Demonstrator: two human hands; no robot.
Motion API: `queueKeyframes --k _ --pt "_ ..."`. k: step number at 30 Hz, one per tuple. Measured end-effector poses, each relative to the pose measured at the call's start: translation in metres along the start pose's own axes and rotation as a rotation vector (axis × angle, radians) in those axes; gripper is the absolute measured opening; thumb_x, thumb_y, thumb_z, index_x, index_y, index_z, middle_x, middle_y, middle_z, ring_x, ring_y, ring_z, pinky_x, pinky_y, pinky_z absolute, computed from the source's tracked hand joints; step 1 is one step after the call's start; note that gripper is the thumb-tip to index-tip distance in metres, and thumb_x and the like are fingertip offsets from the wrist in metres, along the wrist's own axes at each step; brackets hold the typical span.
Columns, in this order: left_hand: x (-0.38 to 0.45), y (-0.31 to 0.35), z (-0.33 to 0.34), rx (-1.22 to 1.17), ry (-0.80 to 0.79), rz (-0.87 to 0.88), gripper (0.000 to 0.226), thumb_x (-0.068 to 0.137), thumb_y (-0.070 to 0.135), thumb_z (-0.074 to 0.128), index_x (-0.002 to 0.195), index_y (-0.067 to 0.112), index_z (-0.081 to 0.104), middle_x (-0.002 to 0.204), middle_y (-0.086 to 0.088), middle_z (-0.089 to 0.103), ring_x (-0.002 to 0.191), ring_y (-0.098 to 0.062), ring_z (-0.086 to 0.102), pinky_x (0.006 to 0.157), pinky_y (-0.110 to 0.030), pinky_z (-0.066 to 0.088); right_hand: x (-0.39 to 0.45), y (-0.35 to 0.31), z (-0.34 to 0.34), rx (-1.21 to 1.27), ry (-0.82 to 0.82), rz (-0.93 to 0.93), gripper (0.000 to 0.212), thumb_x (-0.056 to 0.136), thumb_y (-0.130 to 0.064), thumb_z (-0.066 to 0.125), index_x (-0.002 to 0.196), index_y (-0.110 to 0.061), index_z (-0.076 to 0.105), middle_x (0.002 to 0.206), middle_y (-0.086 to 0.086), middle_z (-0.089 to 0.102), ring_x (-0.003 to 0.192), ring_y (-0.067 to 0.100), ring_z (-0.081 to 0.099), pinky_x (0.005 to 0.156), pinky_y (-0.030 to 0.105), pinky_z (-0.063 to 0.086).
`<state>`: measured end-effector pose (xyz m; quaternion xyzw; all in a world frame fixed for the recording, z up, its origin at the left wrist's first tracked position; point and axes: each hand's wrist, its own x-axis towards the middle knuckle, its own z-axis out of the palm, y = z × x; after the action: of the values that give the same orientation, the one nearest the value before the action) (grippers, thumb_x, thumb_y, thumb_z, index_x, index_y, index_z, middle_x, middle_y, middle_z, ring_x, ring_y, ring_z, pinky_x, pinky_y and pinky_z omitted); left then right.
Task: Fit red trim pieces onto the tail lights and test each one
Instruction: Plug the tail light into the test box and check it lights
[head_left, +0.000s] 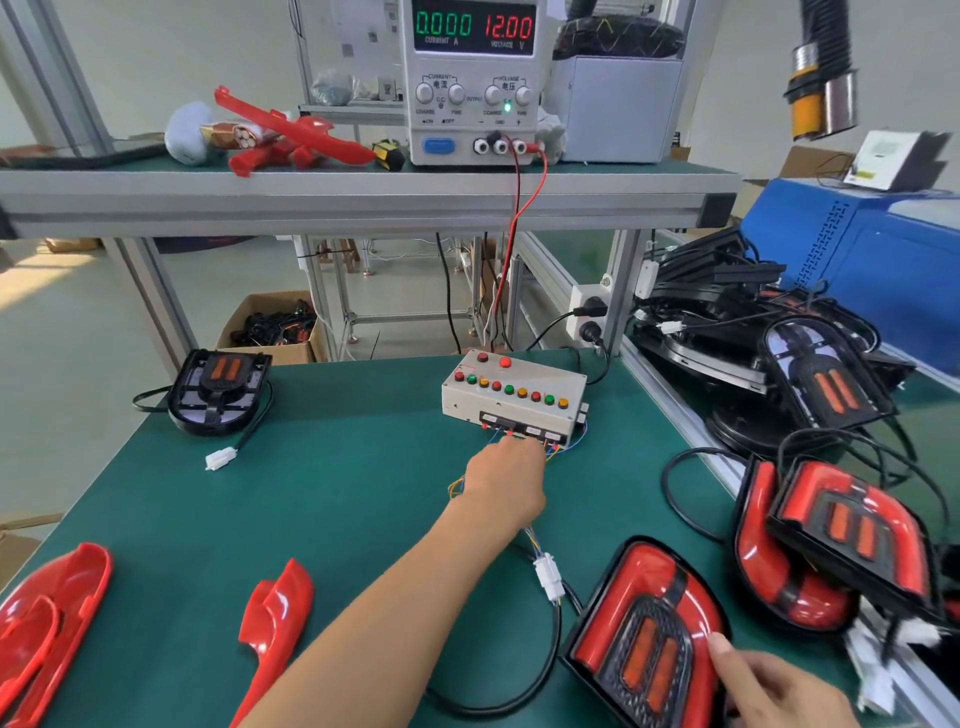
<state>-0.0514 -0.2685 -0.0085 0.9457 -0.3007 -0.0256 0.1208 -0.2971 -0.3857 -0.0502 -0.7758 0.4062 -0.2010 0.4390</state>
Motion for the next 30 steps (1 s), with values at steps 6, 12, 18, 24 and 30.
queueKeyframes --k 6,12,18,24,30 --pt "0.027 -0.002 0.013 0.202 -0.048 -0.007 0.032 0.088 -0.001 0.06 0.119 0.007 0.061 0.121 -0.014 0.064 0.112 -0.033 0.065 0.078 -0.036 0.047 -0.006 0.0 0.009 0.131 0.114 0.023 0.029 0.079 0.001 0.083 0.053 -0.005 0.071 0.045 0.006 0.063 0.041 0.016 0.06 0.049 0.008 0.046" --pt "0.032 0.001 0.018 0.262 -0.031 0.064 0.032 0.087 -0.004 0.059 0.116 0.007 0.062 0.119 -0.014 0.066 0.11 -0.034 0.066 0.075 -0.036 0.045 -0.009 -0.006 0.011 0.179 0.124 0.051 0.025 0.08 -0.001 0.082 0.059 -0.006 0.071 0.048 0.006 0.066 0.052 0.021 0.066 0.051 0.006 0.046" --pt "0.024 0.001 0.007 0.244 -0.165 0.15 0.022 0.092 0.003 0.056 0.112 0.008 0.063 0.119 -0.013 0.065 0.108 -0.034 0.065 0.073 -0.036 0.045 -0.01 -0.002 0.014 0.194 0.144 0.035 0.025 0.08 0.002 0.082 0.058 -0.005 0.071 0.046 0.008 0.064 0.043 0.024 0.059 0.048 0.008 0.046" --pt "-0.005 -0.007 -0.004 0.148 -0.365 0.318 0.016 0.093 0.027 0.06 0.1 0.019 0.072 0.109 -0.007 0.071 0.104 -0.031 0.063 0.084 -0.037 0.048 -0.006 -0.007 0.015 0.294 0.072 0.121 0.011 0.087 -0.01 0.077 0.083 -0.005 0.069 0.063 0.007 0.073 0.065 0.026 0.069 0.053 0.015 0.048" --pt "-0.025 -0.018 -0.006 0.193 -0.367 0.344 0.026 0.096 0.026 0.048 0.095 0.011 0.07 0.099 -0.013 0.07 0.095 -0.038 0.061 0.078 -0.038 0.039 -0.001 -0.017 0.025 0.403 0.044 0.194 0.004 0.092 -0.012 0.072 0.094 -0.014 0.071 0.071 0.007 0.076 0.068 0.026 0.066 0.059 0.04 0.05"
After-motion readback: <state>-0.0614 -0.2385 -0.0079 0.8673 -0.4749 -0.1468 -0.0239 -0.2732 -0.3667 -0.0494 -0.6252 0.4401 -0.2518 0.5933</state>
